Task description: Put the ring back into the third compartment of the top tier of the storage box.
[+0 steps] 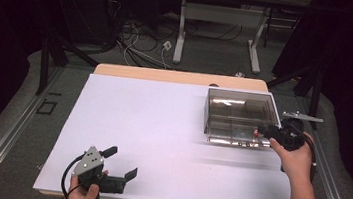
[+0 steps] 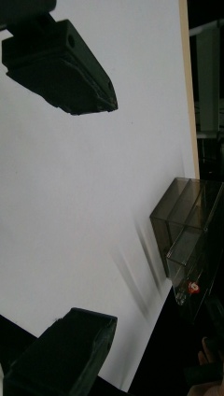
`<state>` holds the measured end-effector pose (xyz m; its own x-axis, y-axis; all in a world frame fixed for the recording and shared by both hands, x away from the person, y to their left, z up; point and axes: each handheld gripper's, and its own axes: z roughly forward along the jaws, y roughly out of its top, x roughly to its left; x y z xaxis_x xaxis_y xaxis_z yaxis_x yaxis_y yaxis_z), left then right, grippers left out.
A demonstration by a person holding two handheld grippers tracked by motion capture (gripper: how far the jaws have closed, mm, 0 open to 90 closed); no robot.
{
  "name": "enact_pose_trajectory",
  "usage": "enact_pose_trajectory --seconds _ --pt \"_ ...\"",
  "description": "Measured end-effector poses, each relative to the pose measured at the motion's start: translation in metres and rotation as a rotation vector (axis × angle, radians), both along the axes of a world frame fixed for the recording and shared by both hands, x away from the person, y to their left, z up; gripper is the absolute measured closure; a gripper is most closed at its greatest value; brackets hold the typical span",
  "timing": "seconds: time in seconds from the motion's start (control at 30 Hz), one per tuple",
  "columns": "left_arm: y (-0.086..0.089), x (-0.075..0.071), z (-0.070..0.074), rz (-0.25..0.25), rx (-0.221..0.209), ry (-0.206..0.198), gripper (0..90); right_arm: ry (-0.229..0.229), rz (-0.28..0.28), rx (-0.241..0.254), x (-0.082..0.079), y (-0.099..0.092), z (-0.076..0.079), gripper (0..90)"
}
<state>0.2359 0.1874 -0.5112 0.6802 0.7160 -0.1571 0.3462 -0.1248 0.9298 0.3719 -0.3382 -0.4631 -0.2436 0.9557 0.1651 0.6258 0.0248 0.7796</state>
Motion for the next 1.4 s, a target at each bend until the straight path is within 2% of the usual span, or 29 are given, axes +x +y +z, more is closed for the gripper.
enact_pose_trajectory --seconds 0.03,0.23,0.57,0.7,0.77,0.93,1.07,1.17,1.4 --pt "0.0 0.0 0.0 0.001 0.001 -0.001 0.8 -0.016 0.004 -0.01 0.0 0.0 0.0 51.6" --pt "0.0 0.0 0.0 0.001 0.004 0.0 0.8 -0.051 0.017 0.004 -0.001 0.002 0.001 46.8" --pt "0.0 -0.001 0.0 0.005 0.001 -0.001 0.8 -0.089 0.063 -0.012 -0.005 0.009 0.008 36.4" --pt "0.001 -0.001 0.0 0.006 -0.002 -0.001 0.8 -0.098 0.116 -0.037 -0.006 0.015 0.012 31.4" --pt "0.001 -0.001 0.0 0.007 -0.004 0.0 0.8 -0.121 0.147 -0.048 -0.007 0.019 0.013 30.4" --pt "0.001 -0.001 0.0 0.006 0.0 -0.002 0.8 -0.15 0.211 -0.039 -0.011 0.029 0.02 27.8" --pt "0.001 -0.001 0.001 0.006 0.001 -0.004 0.8 -0.141 0.227 -0.032 -0.016 0.039 0.026 25.3" --pt "0.001 -0.002 0.001 0.007 0.001 -0.005 0.8 -0.153 0.262 -0.047 -0.021 0.05 0.031 21.3" --pt "-0.001 -0.002 0.002 0.0 0.009 -0.013 0.8 -0.184 0.311 -0.049 -0.034 0.066 0.027 17.7"
